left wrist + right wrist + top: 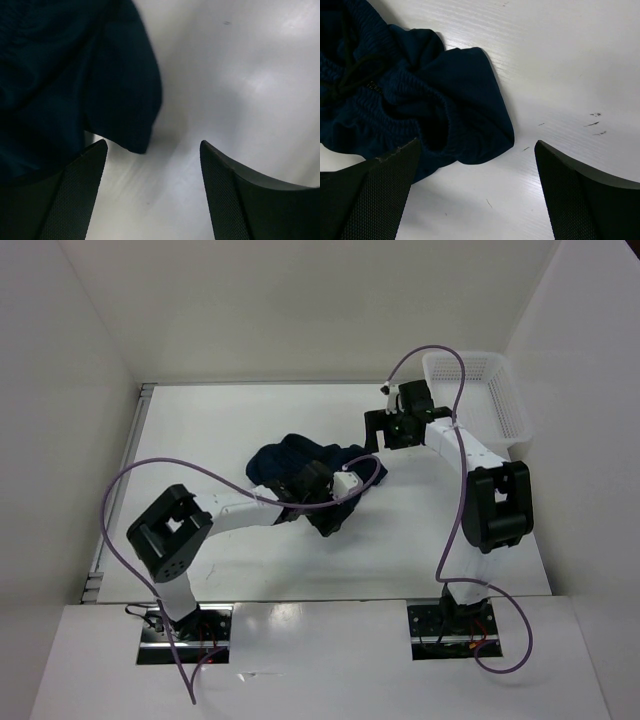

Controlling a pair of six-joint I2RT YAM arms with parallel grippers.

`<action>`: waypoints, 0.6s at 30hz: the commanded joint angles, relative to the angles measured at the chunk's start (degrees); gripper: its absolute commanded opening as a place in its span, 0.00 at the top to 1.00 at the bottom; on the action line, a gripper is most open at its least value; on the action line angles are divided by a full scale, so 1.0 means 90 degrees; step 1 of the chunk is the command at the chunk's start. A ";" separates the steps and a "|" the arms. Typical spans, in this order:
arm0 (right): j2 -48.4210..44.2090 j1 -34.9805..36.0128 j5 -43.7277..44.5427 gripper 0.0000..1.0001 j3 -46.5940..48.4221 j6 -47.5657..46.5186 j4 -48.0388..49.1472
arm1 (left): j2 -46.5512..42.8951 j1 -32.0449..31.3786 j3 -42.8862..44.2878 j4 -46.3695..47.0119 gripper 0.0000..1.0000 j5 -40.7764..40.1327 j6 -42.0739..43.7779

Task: Fold and stack the shorts
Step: Flatten the shorts out

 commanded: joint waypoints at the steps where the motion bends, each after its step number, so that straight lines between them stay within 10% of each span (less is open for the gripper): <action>1: -0.0014 -0.0033 -0.0121 0.00 0.0190 -0.0072 0.0167 | 0.0278 0.0017 0.0022 0.0976 0.19 -0.0704 0.0033; 7: 0.0045 -0.0033 -0.0257 0.00 0.0131 -0.0072 0.0226 | 0.0689 0.0017 0.0110 0.0831 0.48 -0.0453 0.0033; 9: 0.0103 -0.0033 -0.0335 0.00 0.0131 -0.0072 0.0226 | 0.0845 0.0017 0.0110 0.0704 0.79 -0.0286 0.0033; 12: 0.0103 -0.0033 -0.0404 0.01 0.0131 -0.0130 0.0090 | 0.0778 0.0017 0.0110 0.0645 1.00 -0.0119 0.0033; 18: 0.0045 0.0366 -0.0083 0.04 -0.0298 -0.0570 0.0040 | 0.0212 0.0017 -0.0125 0.0402 1.00 -0.0002 0.0033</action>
